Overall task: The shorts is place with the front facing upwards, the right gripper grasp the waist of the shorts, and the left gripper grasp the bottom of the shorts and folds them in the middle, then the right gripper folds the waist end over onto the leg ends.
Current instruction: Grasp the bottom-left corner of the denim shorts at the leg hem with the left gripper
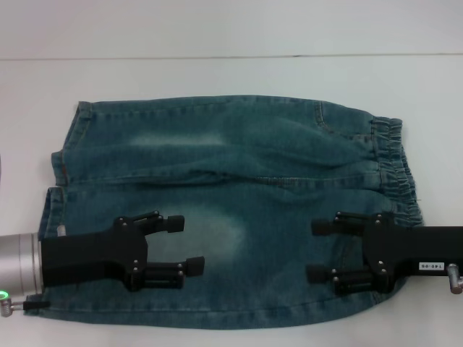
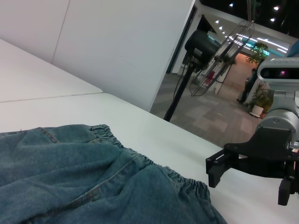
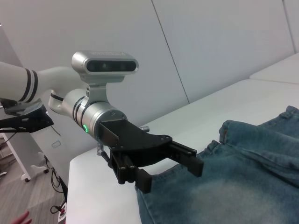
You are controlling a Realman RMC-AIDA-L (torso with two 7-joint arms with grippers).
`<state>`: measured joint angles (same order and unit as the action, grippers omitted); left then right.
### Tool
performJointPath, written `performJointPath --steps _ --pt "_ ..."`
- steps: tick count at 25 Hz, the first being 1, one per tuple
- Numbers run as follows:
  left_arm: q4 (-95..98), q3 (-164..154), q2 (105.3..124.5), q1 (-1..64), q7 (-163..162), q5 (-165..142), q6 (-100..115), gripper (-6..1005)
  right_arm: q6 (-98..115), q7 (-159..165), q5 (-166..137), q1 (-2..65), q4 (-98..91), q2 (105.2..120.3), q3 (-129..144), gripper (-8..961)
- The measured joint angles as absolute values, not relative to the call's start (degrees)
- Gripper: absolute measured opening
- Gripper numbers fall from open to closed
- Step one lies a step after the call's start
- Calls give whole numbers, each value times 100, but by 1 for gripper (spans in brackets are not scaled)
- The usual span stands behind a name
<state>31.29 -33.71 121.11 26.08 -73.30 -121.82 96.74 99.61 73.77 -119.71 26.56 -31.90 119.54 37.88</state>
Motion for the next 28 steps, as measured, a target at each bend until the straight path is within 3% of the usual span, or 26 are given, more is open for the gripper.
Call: performJointPath --steps 14,28 --pt "3259 -3213 12122 2495 -7355 -12151 9669 934 9917 7383 -11962 2608 -3190 11962 3753 917" --pt "4612 -2292 12058 1262 -8119 -12182 10459 934 9946 7413 -11944 2612 -3191 11962 3735 916"
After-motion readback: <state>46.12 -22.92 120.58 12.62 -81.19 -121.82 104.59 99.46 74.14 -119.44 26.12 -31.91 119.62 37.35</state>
